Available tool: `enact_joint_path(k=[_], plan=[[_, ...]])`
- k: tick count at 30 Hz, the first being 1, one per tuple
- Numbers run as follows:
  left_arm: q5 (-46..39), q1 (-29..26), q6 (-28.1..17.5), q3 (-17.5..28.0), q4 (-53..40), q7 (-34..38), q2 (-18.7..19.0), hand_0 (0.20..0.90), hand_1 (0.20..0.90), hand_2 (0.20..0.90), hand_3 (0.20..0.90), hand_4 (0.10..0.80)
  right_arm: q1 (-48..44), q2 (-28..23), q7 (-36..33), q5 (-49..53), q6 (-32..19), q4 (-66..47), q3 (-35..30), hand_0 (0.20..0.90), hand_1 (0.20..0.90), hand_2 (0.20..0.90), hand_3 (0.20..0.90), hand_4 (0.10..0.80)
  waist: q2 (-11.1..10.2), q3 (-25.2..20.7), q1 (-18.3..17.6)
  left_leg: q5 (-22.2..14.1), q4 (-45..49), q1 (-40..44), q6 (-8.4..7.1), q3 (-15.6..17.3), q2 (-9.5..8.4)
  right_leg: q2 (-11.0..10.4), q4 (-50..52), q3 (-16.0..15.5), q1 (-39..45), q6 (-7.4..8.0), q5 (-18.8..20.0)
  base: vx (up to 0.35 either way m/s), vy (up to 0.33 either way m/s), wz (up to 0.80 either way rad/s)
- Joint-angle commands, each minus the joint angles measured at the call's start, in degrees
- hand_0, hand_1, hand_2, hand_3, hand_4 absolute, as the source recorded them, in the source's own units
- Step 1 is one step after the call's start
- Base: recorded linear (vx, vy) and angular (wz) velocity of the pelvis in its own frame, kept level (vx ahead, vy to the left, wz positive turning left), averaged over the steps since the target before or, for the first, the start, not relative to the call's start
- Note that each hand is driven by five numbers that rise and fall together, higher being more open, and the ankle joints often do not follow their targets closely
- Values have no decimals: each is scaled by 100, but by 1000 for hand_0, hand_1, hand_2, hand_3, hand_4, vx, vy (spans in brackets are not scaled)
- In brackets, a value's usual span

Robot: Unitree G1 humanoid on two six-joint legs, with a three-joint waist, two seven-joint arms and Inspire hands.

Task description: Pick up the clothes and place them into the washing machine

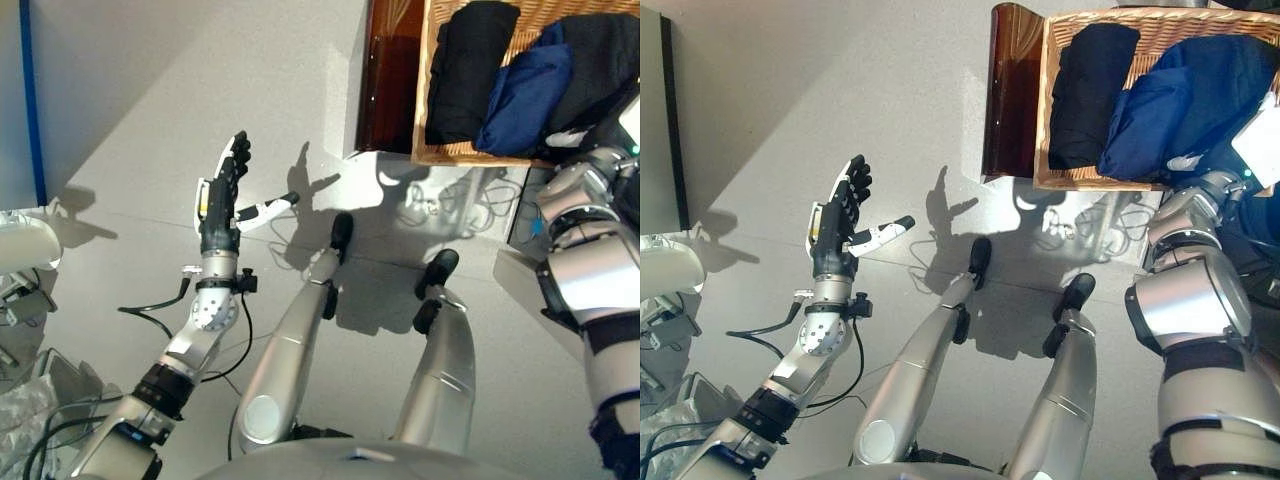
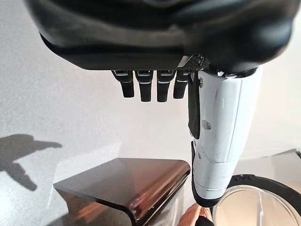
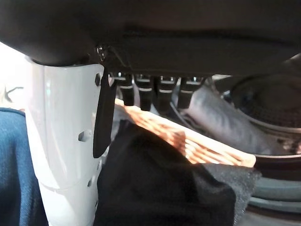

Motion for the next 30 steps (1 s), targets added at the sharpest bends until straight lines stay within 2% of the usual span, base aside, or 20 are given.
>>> enact_joint_path(k=[1, 7, 8, 9, 10, 21, 30], plan=[[134, 138, -451, 372, -670, 221, 162, 900, 900, 900, 900, 800, -427, -382, -172, 173, -55, 0, 478, 900, 900, 900, 900, 800, 313, -192, 13, -713, 816, -592, -503, -200, 65, 207, -132, 84, 166, -106, -143, -9, 1, 7], [109, 241, -476, 542, -712, 253, 237, 900, 900, 900, 900, 800, -480, -401, -52, 394, -130, 59, 449, 900, 900, 900, 900, 800, 297, -214, 17, -942, 1393, -1002, -463, -173, 50, 204, 453, 193, -256, -179, -374, -9, 18, 8], [112, 248, -469, 580, -702, 266, 252, 900, 900, 900, 900, 800, -514, -398, -17, 432, -139, 73, 454, 634, 634, 634, 634, 610, 297, -219, 25, -995, 1504, -1064, -450, -174, 39, 203, 552, 214, -321, -194, -417, 0, 0, 0], [103, 278, -473, 631, -742, 276, 247, 900, 900, 900, 900, 800, -565, -414, 36, 533, -173, 100, 440, 461, 461, 461, 461, 486, 305, -239, 40, -1069, 1719, -1221, -430, -170, 19, 190, 768, 255, -477, -215, -487, 0, 0, 0], [99, 308, -477, 651, -756, 269, 250, 900, 900, 900, 900, 800, -586, -419, 74, 587, -186, 114, 443, 200, 200, 200, 200, 300, 317, -251, 54, -1089, 1774, -1268, -420, -171, 8, 182, 846, 266, -531, -229, -526, 0, 0, 0], [-6, 439, -572, 872, -786, 218, 233, 900, 900, 900, 900, 800, -745, -340, 222, 931, -304, 135, 403, 200, 200, 200, 200, 300, 343, -368, 126, -1070, 1817, -1318, -417, -173, -36, 156, 1073, 327, -680, -278, -595, 2, 6, 2], [-174, 450, -650, 860, -672, 14, 236, 900, 900, 900, 900, 800, -591, -360, 173, 1429, -415, 40, -24, 200, 200, 200, 200, 300, 388, -467, 161, -791, 1140, -700, -459, -219, -41, 136, 575, 178, -56, -223, -468, 2, -7, 1]])
